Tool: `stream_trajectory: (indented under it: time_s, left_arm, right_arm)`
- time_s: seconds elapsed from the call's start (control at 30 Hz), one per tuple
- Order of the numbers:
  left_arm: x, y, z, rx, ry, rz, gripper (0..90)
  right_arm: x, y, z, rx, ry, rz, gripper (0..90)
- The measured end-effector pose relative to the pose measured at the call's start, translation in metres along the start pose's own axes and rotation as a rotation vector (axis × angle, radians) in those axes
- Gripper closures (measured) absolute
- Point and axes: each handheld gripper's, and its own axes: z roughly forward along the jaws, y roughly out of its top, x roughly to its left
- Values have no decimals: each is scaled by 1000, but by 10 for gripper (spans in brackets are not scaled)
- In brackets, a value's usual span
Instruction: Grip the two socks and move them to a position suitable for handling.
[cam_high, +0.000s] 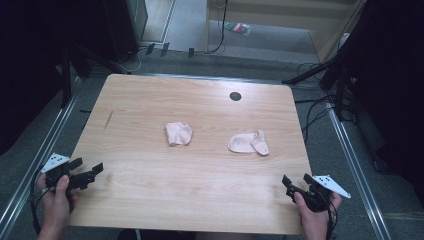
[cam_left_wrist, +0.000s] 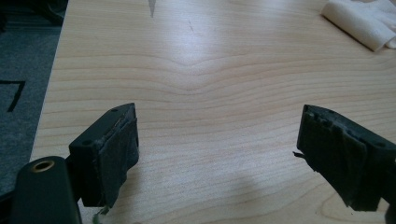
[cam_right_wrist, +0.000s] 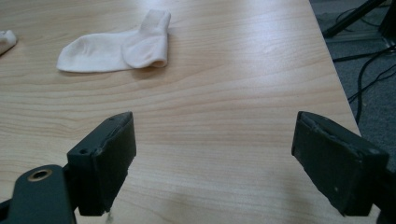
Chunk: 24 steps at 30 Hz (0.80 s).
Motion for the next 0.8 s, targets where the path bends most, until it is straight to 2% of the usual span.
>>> stream_trajectory:
  time_s: [0.1, 0.17, 0.2, 0.27, 0.4, 0.43, 0.53, 0.63, 0.67, 0.7, 0.73, 0.8]
  left_arm:
    - [0, 0, 0, 0, 6, -4, 133]
    - [0, 0, 0, -5, 3, -1, 133]
    - [0, 0, 0, -5, 3, -1, 133]
    - [-1, -1, -1, -15, 7, 3, 133]
    - [-1, -1, -2, -19, 5, 6, 133]
    - [0, -1, -2, -18, 2, 2, 133]
    - [-1, -1, -1, -14, 5, 0, 133]
    - [-1, 0, -1, -12, 7, 0, 134]
    - [-1, 0, -1, -12, 7, 0, 133]
    - [-1, -1, -1, -13, 7, 0, 133]
    - [-1, -1, -1, -14, 7, -1, 133]
    - [-1, -1, -1, -14, 6, -2, 133]
  right_arm:
    - [4, 3, -1, -21, 9, 7, 137]
    - [8, 4, -2, -27, 9, -6, 137]
    - [8, 4, -2, -27, 9, -6, 137]
    - [18, 6, 0, -15, 11, -25, 136]
    - [25, 8, 0, -18, 21, -22, 135]
    - [30, 12, 2, -19, 35, -6, 132]
    - [41, 19, 7, -3, 39, -13, 129]
    - [55, 29, 11, -6, 60, -38, 128]
    - [55, 29, 11, -6, 60, -38, 128]
    - [63, 36, 16, 1, 67, -59, 125]
    - [63, 36, 16, 1, 67, -59, 125]
    - [71, 46, 26, 18, 82, -77, 116]
